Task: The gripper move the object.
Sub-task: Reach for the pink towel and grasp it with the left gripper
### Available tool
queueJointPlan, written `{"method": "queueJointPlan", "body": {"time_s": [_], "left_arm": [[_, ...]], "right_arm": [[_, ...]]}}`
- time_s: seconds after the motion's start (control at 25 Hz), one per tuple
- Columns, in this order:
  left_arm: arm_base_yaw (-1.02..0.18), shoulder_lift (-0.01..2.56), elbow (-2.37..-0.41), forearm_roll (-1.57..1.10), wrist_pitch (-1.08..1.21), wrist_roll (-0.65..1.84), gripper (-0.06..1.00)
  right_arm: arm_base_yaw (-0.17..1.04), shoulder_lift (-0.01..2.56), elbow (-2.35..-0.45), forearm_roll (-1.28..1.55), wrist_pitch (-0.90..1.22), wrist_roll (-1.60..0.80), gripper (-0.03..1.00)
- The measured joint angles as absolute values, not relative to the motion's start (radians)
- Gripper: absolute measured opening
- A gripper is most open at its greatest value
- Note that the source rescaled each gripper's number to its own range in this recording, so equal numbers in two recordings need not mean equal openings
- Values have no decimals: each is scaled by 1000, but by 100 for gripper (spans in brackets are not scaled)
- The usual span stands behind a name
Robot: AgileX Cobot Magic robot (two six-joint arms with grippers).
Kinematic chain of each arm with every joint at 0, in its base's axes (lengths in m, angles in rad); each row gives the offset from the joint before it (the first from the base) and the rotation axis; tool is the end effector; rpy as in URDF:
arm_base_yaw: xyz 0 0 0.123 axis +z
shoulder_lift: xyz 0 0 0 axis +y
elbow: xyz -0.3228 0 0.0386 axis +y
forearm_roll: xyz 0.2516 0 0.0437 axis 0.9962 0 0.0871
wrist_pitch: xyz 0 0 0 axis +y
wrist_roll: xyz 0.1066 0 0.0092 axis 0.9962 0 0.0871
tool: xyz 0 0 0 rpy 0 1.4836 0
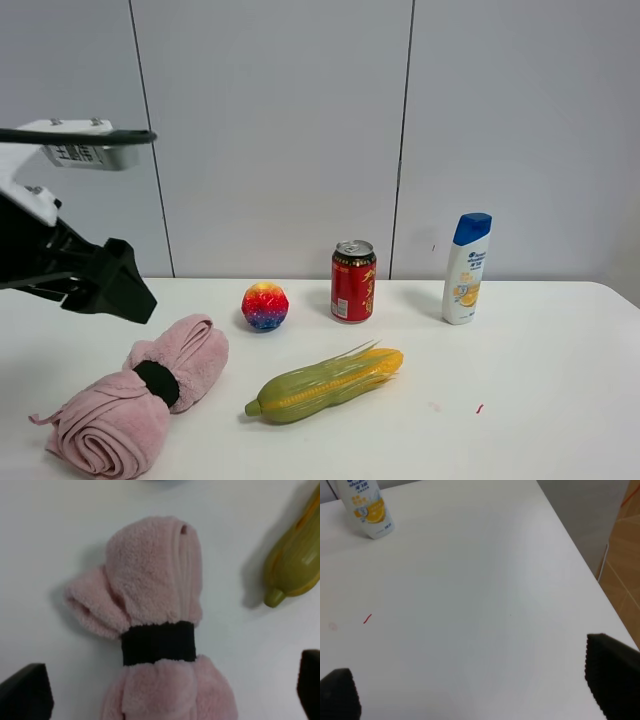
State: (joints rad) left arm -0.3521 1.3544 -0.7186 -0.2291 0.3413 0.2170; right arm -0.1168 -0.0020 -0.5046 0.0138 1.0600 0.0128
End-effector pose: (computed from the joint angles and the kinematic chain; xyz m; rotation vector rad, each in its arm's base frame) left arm 0.2455 -0.0989 0.2499 0.4657 2.4205 -0.2470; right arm -0.0282 0.0046 0.2731 0.1312 2.0330 -0.0488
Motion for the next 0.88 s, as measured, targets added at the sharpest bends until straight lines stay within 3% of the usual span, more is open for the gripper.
{"method": "queueJointPlan", "body": {"time_s": [0.88], "left_arm": [[-353,1743,-723,-183,86,107,100]], "right_arm": [[-117,-2,-505,14,1060,13,100]]}}
